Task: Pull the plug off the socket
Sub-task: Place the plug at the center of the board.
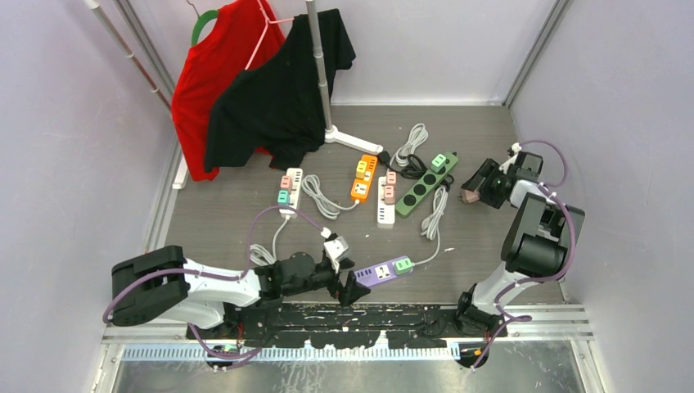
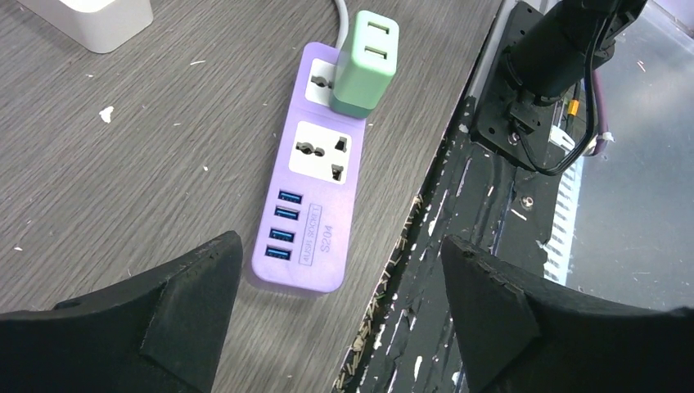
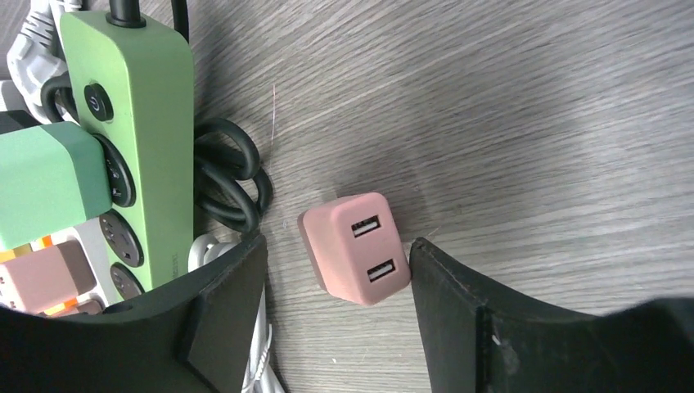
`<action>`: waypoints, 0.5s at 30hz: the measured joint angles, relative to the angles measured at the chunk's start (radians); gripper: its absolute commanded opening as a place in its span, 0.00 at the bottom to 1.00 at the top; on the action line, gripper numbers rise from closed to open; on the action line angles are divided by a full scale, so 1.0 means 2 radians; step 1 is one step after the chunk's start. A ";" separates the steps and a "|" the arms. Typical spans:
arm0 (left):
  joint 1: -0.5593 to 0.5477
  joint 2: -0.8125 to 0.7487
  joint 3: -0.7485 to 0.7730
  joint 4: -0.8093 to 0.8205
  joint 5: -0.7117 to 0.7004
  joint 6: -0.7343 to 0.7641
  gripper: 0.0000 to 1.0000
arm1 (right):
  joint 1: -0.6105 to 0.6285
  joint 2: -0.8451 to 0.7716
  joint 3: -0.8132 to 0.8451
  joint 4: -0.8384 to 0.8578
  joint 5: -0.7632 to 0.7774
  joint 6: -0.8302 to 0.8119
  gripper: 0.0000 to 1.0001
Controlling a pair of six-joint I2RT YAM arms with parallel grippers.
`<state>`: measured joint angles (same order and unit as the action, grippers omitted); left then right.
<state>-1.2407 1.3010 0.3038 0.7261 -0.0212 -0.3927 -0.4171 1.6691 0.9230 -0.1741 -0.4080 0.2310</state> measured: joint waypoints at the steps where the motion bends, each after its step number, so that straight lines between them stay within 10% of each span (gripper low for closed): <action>1: 0.000 0.000 0.000 0.000 0.000 -0.001 0.90 | -0.004 0.000 0.001 -0.001 -0.004 0.000 0.71; 15: 0.001 -0.070 0.020 -0.023 0.034 -0.010 0.96 | -0.013 -0.221 0.019 -0.126 -0.229 -0.167 0.87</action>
<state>-1.2392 1.1606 0.3447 0.6807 0.0463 -0.4118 -0.4435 1.2278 0.9607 -0.4255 -0.8661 -0.1020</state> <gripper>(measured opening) 0.909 0.755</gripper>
